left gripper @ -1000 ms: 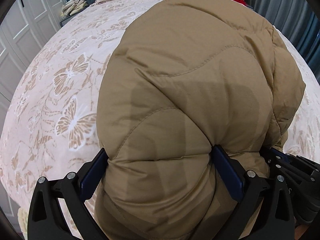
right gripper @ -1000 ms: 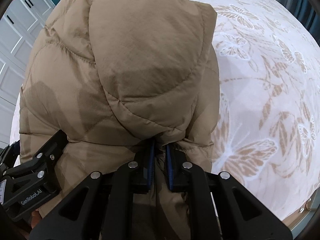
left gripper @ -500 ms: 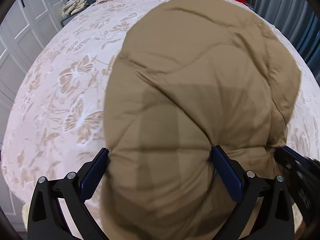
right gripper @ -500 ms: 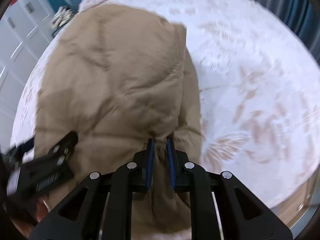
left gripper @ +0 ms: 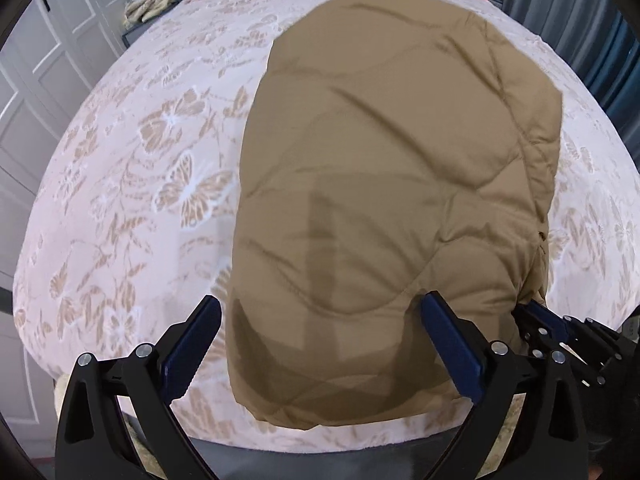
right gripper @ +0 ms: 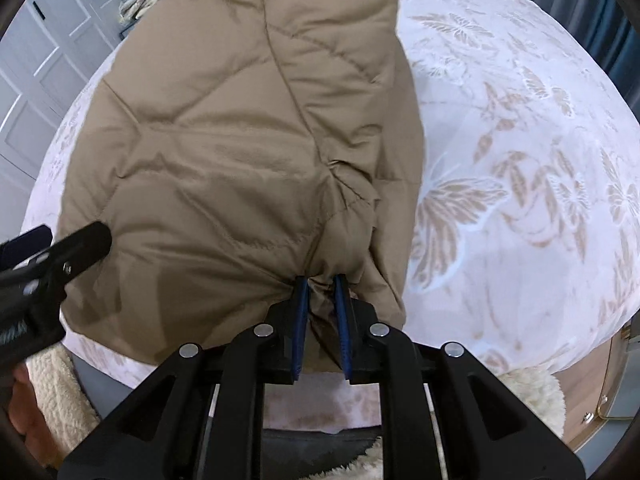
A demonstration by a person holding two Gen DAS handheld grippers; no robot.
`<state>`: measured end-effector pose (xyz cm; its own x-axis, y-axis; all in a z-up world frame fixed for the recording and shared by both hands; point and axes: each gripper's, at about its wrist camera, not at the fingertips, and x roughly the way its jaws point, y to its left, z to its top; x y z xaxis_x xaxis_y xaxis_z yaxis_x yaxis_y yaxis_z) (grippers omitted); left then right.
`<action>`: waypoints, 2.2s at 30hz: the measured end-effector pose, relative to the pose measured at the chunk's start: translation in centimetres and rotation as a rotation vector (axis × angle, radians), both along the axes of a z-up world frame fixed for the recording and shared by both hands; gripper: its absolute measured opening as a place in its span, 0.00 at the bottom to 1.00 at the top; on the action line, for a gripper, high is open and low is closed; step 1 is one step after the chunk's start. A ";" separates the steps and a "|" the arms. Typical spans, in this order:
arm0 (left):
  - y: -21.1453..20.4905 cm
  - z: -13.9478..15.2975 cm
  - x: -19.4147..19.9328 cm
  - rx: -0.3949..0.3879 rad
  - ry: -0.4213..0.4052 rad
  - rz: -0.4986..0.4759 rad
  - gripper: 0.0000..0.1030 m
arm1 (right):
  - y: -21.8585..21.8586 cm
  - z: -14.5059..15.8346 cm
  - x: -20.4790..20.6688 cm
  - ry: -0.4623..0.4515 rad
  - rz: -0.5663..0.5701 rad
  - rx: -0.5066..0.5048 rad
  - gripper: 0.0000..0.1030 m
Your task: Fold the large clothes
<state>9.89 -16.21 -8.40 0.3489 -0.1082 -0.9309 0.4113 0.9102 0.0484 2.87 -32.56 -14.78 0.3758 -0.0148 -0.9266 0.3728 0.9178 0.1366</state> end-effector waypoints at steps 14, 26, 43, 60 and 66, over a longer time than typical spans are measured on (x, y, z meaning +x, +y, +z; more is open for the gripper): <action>-0.3 0.4 0.2 0.029 -0.025 -0.023 0.93 | -1.9 0.1 0.4 0.022 -0.008 0.030 0.13; -2.9 8.1 9.1 -0.093 -0.161 0.053 0.91 | -6.4 10.6 8.1 -0.242 -0.030 -0.067 0.14; -6.2 0.4 13.7 -0.031 -0.090 0.079 0.95 | -7.5 0.3 13.0 -0.041 -0.074 -0.007 0.10; -6.3 1.1 11.8 0.016 -0.157 0.055 0.95 | -7.8 1.8 10.5 -0.140 -0.138 0.025 0.45; -0.2 3.0 10.9 -0.165 -0.021 0.108 0.95 | -8.9 2.0 5.5 -0.163 -0.201 0.117 0.72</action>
